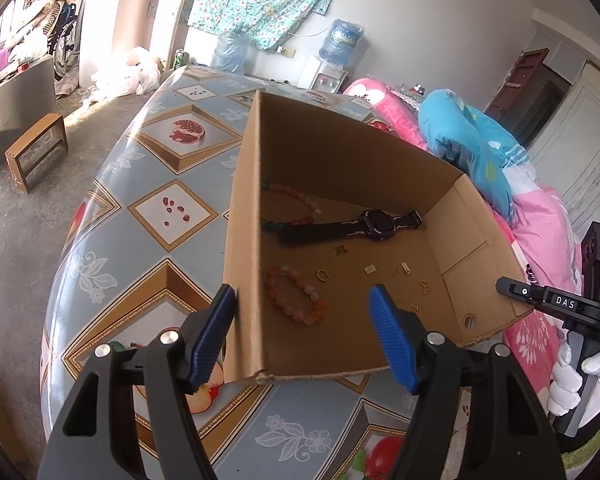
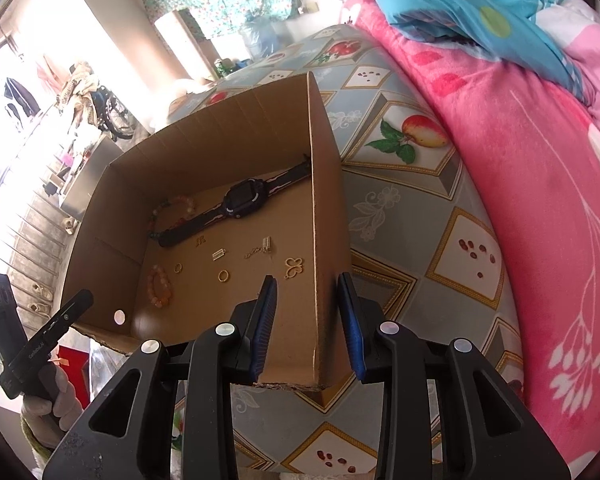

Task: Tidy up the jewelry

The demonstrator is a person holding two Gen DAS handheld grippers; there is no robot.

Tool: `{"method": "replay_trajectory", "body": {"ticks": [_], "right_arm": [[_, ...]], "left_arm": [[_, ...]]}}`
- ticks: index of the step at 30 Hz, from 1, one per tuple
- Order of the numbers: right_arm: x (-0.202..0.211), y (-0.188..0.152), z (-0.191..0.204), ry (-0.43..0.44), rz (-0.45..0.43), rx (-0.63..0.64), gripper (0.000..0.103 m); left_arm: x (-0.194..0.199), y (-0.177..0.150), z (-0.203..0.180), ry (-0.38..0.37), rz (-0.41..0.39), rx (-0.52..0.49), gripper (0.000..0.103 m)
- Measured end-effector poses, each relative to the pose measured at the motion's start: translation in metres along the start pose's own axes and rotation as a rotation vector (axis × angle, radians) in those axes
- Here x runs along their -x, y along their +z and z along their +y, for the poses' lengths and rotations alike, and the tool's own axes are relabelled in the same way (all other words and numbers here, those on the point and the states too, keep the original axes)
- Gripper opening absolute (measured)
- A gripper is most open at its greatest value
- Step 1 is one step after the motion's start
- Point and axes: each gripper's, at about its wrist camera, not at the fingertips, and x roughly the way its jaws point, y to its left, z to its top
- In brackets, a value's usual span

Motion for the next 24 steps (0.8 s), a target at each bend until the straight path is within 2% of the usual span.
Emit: {"method": "replay_trajectory", "body": {"ticks": [24], "right_arm": [[0.017, -0.033, -0.013, 0.02, -0.028, 0.009, 0.032]], "left_arm": [[0.036, -0.054, -0.02, -0.01, 0.004, 0.005, 0.067]]}}
